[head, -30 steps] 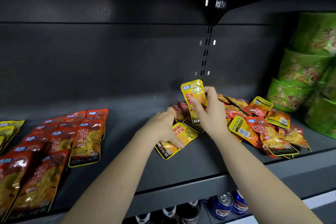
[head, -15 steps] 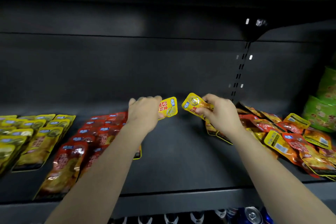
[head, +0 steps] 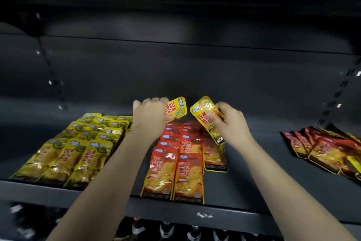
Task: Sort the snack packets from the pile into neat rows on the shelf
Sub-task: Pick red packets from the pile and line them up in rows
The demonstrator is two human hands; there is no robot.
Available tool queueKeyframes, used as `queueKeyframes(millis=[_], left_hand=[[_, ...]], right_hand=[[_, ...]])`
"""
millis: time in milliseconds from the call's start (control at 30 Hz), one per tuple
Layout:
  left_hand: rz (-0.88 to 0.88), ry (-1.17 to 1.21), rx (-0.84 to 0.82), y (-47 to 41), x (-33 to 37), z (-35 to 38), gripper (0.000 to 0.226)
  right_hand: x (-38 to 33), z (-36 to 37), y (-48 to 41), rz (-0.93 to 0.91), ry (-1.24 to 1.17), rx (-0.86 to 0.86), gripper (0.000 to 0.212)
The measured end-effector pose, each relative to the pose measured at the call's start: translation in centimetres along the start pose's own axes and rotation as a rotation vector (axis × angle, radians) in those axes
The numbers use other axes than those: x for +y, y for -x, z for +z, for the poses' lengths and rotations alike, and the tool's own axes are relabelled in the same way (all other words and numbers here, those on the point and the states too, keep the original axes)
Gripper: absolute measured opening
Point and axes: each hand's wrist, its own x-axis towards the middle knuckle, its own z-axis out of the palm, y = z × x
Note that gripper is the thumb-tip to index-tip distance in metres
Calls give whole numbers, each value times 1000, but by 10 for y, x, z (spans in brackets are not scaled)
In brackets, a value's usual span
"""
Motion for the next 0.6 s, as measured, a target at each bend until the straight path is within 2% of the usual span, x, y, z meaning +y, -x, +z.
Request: queueKeyframes(millis=[200, 467, 600], left_hand=[[-69, 61, 46, 5, -63, -4, 24], [-58, 107, 57, 12, -115, -5, 22], [-58, 113, 43, 13, -129, -4, 24]], right_hand=[[-50, 46, 1, 83, -214, -74, 19], [-96, 97, 1, 117, -387, -213, 66], [-108, 117, 4, 84, -316, -319, 51]])
